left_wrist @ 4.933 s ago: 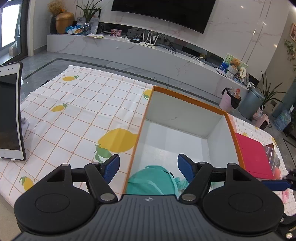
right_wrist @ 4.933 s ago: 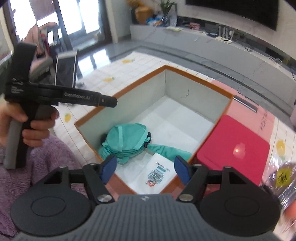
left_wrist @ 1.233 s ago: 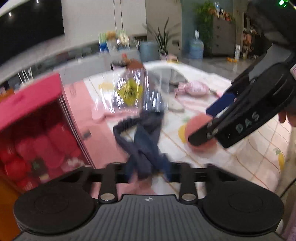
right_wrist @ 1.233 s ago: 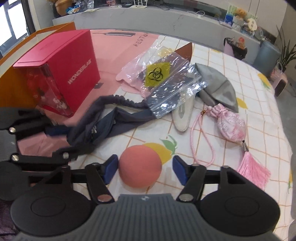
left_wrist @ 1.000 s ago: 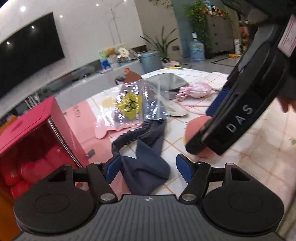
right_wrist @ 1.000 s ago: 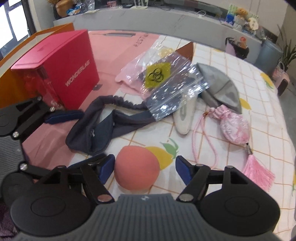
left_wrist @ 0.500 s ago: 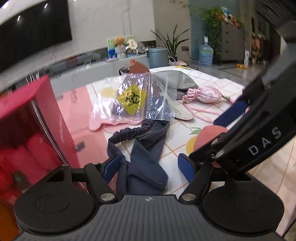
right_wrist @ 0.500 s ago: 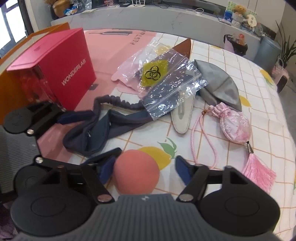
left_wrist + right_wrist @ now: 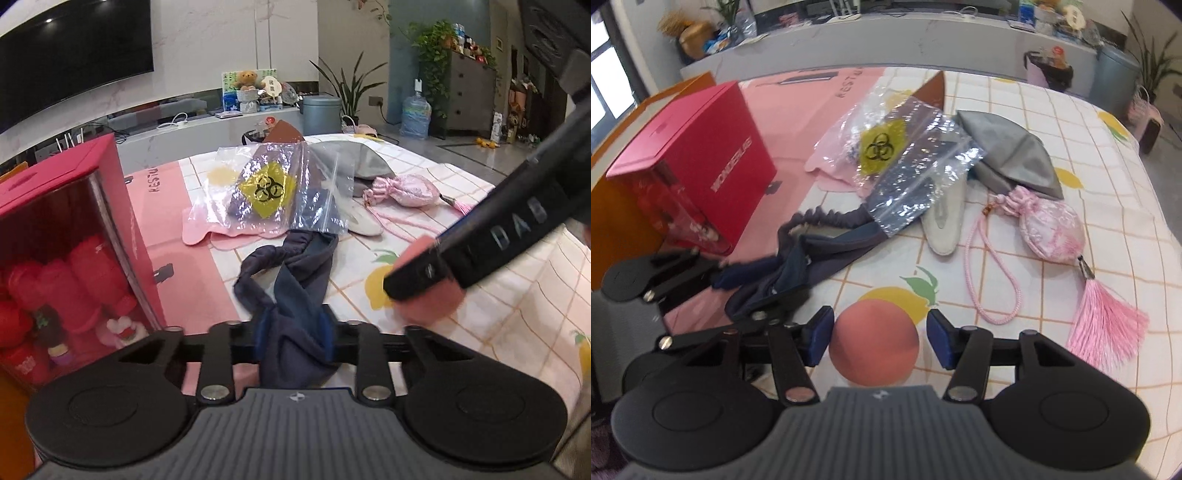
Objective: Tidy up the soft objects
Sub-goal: 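Grasp the dark headband with the left tool while the right tool holds the pink ball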
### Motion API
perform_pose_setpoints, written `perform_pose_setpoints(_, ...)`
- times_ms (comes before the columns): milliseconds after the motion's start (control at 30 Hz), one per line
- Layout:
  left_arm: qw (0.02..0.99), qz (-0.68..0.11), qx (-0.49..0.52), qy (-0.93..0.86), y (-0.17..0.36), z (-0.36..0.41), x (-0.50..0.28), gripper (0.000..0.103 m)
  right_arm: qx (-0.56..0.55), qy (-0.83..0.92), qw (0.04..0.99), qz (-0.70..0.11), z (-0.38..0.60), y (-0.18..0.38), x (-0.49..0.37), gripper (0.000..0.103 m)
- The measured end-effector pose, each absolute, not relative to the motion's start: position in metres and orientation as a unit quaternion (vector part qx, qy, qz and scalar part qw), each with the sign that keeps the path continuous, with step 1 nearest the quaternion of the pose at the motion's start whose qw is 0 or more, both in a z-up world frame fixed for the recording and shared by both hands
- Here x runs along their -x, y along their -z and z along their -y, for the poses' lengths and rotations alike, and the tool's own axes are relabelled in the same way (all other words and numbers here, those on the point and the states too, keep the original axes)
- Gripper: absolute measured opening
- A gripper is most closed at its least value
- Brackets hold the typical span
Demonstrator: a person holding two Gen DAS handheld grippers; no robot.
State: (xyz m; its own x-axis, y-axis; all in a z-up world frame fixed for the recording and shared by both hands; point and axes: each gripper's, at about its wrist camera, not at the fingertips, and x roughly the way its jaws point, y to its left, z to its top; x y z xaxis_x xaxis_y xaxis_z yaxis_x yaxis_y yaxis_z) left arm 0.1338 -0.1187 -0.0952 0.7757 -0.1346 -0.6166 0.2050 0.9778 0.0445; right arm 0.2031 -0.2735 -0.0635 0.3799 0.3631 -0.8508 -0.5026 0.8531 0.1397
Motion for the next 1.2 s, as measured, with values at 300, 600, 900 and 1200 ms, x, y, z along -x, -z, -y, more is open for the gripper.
perform_pose_setpoints(300,0.932,-0.341,-0.059,0.107,0.095,0.121,-0.129,0.089,0.087,-0.265,0.817,-0.504,0.271,0.067,-0.200,0.062)
perform_pose_setpoints(600,0.940,-0.326,-0.025,0.096,0.100,0.117,-0.147,0.081,0.087,-0.279,0.820,-0.492,0.276,0.067,-0.202,0.057)
perform_pose_setpoints(900,0.942,-0.315,-0.047,0.108,0.097,0.119,-0.138,0.010,0.080,-0.283,0.810,-0.508,0.278,0.067,-0.201,0.058)
perform_pose_setpoints(1200,0.949,-0.300,-0.005,0.101,0.078,0.104,-0.132,0.010,0.100,-0.294,0.805,-0.505,0.268,0.072,-0.199,0.048)
